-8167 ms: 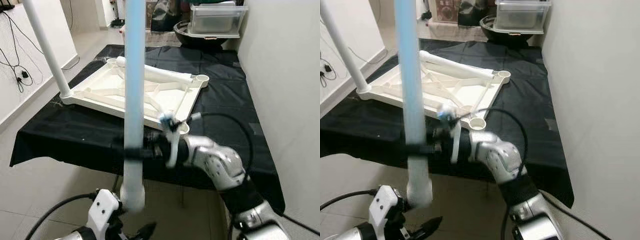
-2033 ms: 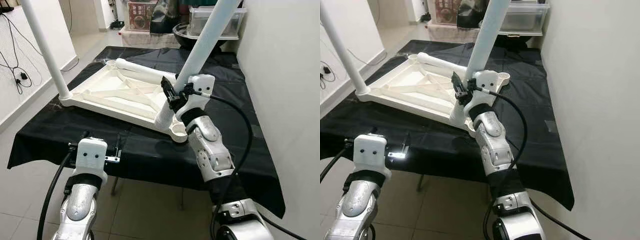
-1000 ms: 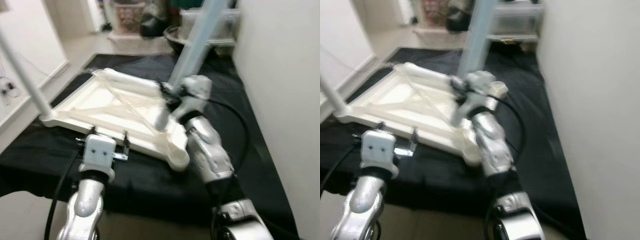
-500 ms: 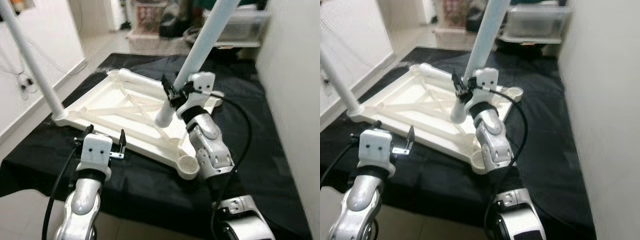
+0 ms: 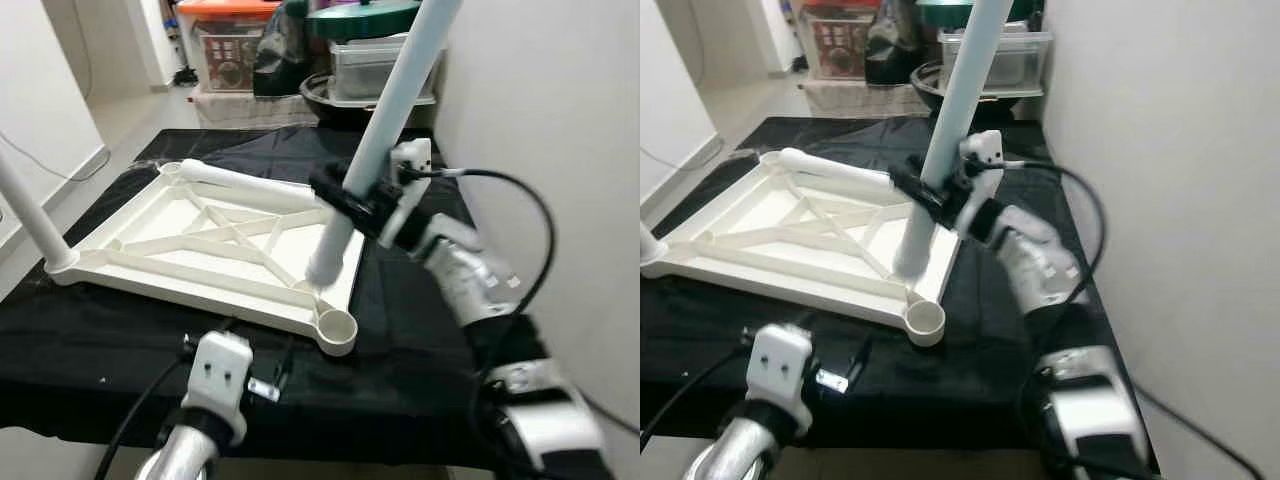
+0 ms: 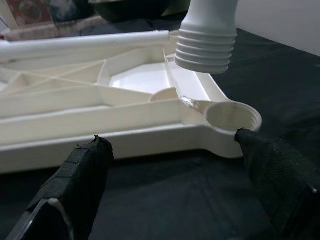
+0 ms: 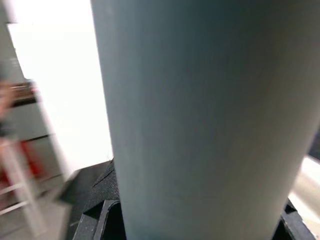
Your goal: Building children table
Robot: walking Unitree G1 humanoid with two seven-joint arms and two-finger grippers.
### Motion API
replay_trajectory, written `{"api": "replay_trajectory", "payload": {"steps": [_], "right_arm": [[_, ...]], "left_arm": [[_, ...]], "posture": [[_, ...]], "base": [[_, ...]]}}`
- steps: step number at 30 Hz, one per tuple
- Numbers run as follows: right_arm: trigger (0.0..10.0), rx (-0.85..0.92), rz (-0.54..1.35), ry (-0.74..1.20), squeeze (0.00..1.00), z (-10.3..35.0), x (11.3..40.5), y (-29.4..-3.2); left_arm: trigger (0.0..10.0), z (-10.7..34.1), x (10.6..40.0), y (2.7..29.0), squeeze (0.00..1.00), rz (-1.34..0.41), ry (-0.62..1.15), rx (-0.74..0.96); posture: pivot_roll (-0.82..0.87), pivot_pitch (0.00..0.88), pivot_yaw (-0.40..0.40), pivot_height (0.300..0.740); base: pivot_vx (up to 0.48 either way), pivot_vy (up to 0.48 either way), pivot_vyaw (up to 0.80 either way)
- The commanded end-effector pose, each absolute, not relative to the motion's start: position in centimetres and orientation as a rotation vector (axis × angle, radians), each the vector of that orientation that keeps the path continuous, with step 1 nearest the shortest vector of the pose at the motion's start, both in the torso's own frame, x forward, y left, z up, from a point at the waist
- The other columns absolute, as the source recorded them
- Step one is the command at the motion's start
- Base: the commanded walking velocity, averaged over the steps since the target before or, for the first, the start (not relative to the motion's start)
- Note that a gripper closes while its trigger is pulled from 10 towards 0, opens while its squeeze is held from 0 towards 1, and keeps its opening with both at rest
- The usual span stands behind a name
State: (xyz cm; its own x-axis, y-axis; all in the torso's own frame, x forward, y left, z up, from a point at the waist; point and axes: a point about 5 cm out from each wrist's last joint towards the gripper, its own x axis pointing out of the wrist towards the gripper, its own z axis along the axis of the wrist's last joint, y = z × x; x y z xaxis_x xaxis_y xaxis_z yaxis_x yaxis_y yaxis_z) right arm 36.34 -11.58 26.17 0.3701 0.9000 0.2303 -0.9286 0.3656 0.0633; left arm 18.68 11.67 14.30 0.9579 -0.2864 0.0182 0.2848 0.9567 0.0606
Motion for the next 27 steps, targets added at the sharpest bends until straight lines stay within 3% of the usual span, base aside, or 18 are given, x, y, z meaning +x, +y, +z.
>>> {"api": "replay_trajectory", "payload": {"steps": [1, 13, 27], "right_arm": [[10.0, 0.222, 1.255, -0.177, 0.0, 26.8, 36.4, -11.5], [10.0, 0.103, 1.574, -0.124, 0.0, 27.0, 36.2, -11.1], [10.0, 0.02, 1.63, -0.118, 0.0, 27.3, 36.7, -11.6]], "left_arm": [[10.0, 14.4, 18.2, 11.2, 0.0, -0.322, -0.017, 0.047], [10.0, 15.2, 16.2, 10.0, 0.0, -0.359, 0.002, 0.002], [10.0, 15.5, 14.5, 9.0, 0.0, -0.379, 0.031, -0.024]], "posture": [[0.01, 0.134, 0.008, 0.74], [0.05, 0.231, 0.007, 0.74], [0.05, 0.29, 0.015, 0.74]], "base": [[0.0, 0.0, 0.0], [0.0, 0.0, 0.0], [0.0, 0.0, 0.0]]}}
